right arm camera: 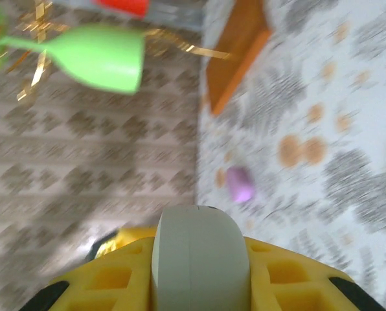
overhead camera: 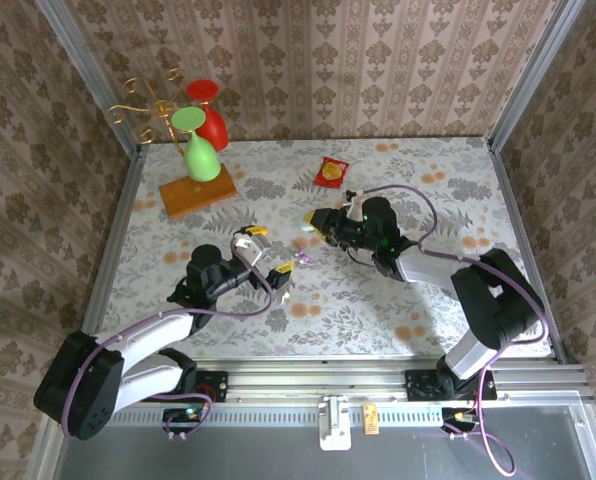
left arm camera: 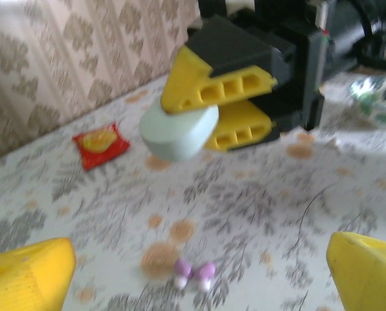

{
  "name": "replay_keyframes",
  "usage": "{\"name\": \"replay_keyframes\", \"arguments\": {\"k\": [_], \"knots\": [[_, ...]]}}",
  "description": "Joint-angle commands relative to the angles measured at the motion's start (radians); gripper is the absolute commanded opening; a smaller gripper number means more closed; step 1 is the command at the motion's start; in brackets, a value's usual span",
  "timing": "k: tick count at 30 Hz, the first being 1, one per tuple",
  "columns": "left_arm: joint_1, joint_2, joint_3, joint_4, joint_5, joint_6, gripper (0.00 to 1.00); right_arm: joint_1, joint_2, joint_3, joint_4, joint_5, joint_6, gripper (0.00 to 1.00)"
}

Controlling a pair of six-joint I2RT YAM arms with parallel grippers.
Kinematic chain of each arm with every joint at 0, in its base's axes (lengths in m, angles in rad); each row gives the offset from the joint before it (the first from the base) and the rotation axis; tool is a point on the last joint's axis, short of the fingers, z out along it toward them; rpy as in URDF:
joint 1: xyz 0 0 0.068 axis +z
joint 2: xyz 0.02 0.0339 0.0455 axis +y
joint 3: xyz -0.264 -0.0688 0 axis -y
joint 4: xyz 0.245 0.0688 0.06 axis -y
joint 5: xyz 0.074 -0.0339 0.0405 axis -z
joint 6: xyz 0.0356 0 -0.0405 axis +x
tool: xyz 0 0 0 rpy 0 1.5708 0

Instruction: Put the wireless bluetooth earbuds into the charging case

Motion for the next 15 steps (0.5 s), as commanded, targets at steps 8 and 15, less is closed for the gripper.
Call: {"name": "replay_keyframes", "arguments": {"k": [8,15], "knots": [[-0.026,0.044,0.035,-0.117,-0.256,0.027,1.0,-0.043,0.364,0.346,-0.272,0.206,-0.184,0.28],[-0.02,0.046,0.063,-0.169,-0.325,0.006,1.0,-0.052,0.538,0.536,-0.399,0.263,-0.24,0.33]]}}
